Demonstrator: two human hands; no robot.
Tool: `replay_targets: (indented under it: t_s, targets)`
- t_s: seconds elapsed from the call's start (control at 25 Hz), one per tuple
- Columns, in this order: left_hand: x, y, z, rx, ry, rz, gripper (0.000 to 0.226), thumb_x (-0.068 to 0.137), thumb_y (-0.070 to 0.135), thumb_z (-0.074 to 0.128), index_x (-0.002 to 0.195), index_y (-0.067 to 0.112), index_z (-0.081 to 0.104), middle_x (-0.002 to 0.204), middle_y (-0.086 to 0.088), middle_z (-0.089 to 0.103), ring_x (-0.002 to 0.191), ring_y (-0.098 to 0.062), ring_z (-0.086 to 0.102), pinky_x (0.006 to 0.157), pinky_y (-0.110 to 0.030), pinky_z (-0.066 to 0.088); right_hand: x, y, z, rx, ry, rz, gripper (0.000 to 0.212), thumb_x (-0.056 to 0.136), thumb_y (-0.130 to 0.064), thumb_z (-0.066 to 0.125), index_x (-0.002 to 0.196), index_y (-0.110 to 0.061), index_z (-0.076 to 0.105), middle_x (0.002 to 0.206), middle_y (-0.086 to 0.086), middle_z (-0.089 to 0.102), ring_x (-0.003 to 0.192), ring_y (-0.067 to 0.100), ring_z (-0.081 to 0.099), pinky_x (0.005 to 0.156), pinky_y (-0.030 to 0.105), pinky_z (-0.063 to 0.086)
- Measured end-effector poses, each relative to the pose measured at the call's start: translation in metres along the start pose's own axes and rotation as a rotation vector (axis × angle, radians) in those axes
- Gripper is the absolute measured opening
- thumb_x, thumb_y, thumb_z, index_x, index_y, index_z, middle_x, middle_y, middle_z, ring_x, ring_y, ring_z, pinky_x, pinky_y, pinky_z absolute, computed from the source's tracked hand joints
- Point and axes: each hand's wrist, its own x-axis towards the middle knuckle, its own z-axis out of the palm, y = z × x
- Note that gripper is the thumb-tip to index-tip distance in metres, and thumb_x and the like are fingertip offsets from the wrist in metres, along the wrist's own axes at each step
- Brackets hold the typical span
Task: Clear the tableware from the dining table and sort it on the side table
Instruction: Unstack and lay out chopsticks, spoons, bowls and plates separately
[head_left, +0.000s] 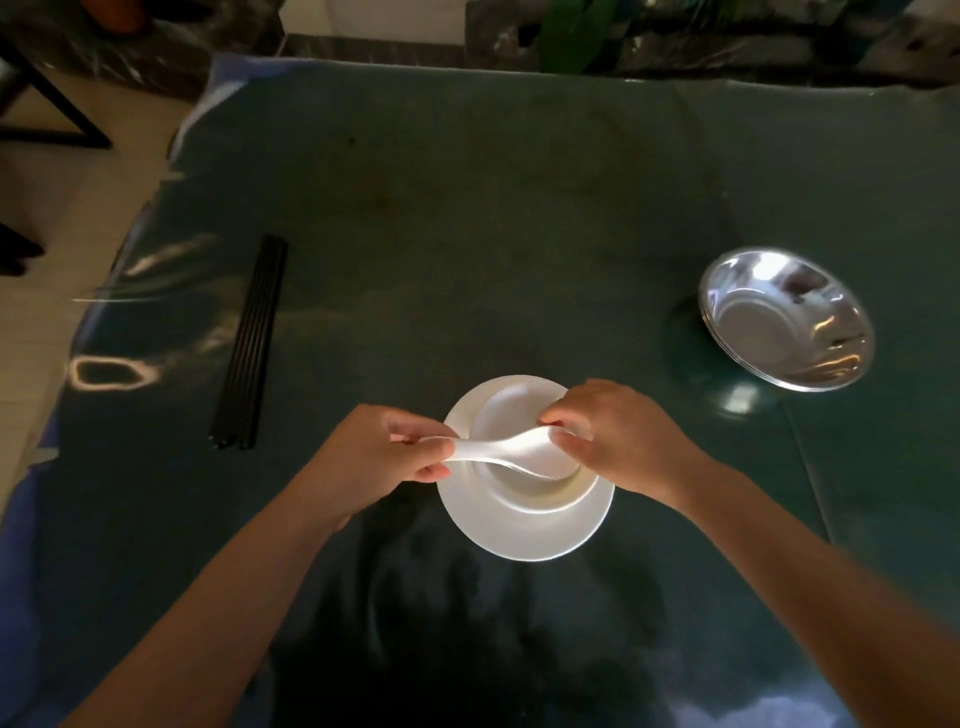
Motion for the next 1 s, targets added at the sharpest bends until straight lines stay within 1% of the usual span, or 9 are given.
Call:
replay_targets:
  t_s: [0.08, 0.16, 0.28, 0.36, 0.48, 0.56, 0.72, 0.84, 1.0]
  targets:
    - [-0.003, 0.002, -0.005, -0.068, 0.017, -0.001, 0.017, 0.083, 0.01, 0.064, 0.083, 0.019, 0.077, 0.079, -0.002, 0.076, 0.075, -0.012, 0.072, 0.064, -0.015, 0.054, 0.0, 0.0, -0.007, 0.21, 0.026, 0.071, 0.017, 0.087, -0.022, 0.057, 0.096, -0.024, 0.071, 0.085, -0.014, 0.064, 0.077, 0.005, 0.053, 0.067, 0.01, 0.037]
    - [-0.005, 0.006, -0.011, -0.181, 0.073, -0.003, 0.02, 0.084, 0.009, 0.063, 0.078, 0.022, 0.077, 0.078, -0.002, 0.076, 0.075, -0.013, 0.072, 0.064, -0.015, 0.054, 0.008, -0.001, -0.018, 0.418, 0.049, 0.143, 0.011, 0.085, -0.025, 0.06, 0.088, -0.027, 0.071, 0.076, -0.016, 0.067, 0.07, 0.0, 0.061, 0.063, 0.005, 0.042]
    - [-0.003, 0.009, -0.019, -0.375, 0.24, -0.005, 0.023, 0.084, 0.008, 0.063, 0.072, 0.022, 0.075, 0.072, -0.003, 0.075, 0.072, -0.013, 0.072, 0.062, -0.015, 0.054, 0.041, -0.007, -0.031, 0.705, 0.052, 0.241, 0.004, 0.082, -0.023, 0.066, 0.082, -0.025, 0.069, 0.069, -0.006, 0.073, 0.059, 0.005, 0.069, 0.059, 0.009, 0.052]
    - [0.001, 0.007, -0.021, -0.48, 0.35, -0.003, 0.016, 0.084, 0.009, 0.063, 0.076, 0.018, 0.073, 0.07, -0.003, 0.075, 0.071, -0.012, 0.072, 0.061, -0.014, 0.054, 0.077, -0.014, -0.034, 0.79, 0.074, 0.29, 0.005, 0.08, -0.019, 0.07, 0.082, -0.023, 0.068, 0.075, -0.006, 0.071, 0.062, 0.008, 0.071, 0.059, 0.014, 0.056]
    - [0.011, -0.003, -0.026, -0.567, 0.43, -0.034, 0.009, 0.086, 0.012, 0.062, 0.086, 0.011, 0.071, 0.08, -0.004, 0.075, 0.077, -0.013, 0.072, 0.064, -0.017, 0.057, 0.139, -0.03, -0.03, 0.741, 0.056, 0.275, 0.011, 0.079, -0.016, 0.07, 0.09, -0.015, 0.07, 0.082, -0.003, 0.068, 0.07, 0.009, 0.069, 0.058, 0.014, 0.055]
    - [0.022, -0.014, -0.03, -0.526, 0.434, -0.079, 0.012, 0.087, 0.013, 0.06, 0.093, 0.012, 0.071, 0.087, -0.004, 0.073, 0.082, -0.012, 0.071, 0.067, -0.018, 0.057, 0.18, -0.043, -0.023, 0.659, 0.036, 0.227, 0.015, 0.08, -0.013, 0.069, 0.094, -0.011, 0.072, 0.086, 0.0, 0.067, 0.075, 0.01, 0.065, 0.058, 0.014, 0.054]
    - [0.05, -0.033, -0.042, -0.367, 0.543, -0.146, 0.016, 0.086, 0.012, 0.059, 0.089, 0.022, 0.071, 0.078, 0.011, 0.069, 0.074, -0.004, 0.065, 0.055, -0.011, 0.049, 0.242, -0.067, -0.001, 0.476, -0.03, 0.132, 0.015, 0.079, -0.014, 0.068, 0.093, -0.011, 0.073, 0.088, 0.002, 0.066, 0.067, 0.006, 0.059, 0.056, 0.015, 0.048]
    - [0.069, -0.042, -0.051, -0.237, 0.625, -0.139, 0.016, 0.086, 0.013, 0.059, 0.091, 0.02, 0.072, 0.068, 0.019, 0.064, 0.065, -0.002, 0.062, 0.05, -0.011, 0.048, 0.27, -0.072, 0.017, 0.43, -0.019, 0.122, 0.015, 0.079, -0.016, 0.068, 0.092, -0.012, 0.073, 0.094, 0.006, 0.07, 0.077, 0.014, 0.063, 0.069, 0.024, 0.053]
    - [0.087, -0.05, -0.06, -0.04, 0.647, -0.131, 0.016, 0.086, 0.016, 0.059, 0.096, 0.016, 0.072, 0.07, 0.012, 0.065, 0.066, -0.006, 0.06, 0.062, -0.025, 0.051, 0.291, -0.069, 0.035, 0.432, -0.013, 0.164, 0.016, 0.079, -0.017, 0.07, 0.093, -0.011, 0.073, 0.1, 0.009, 0.071, 0.088, 0.017, 0.063, 0.085, 0.032, 0.054]
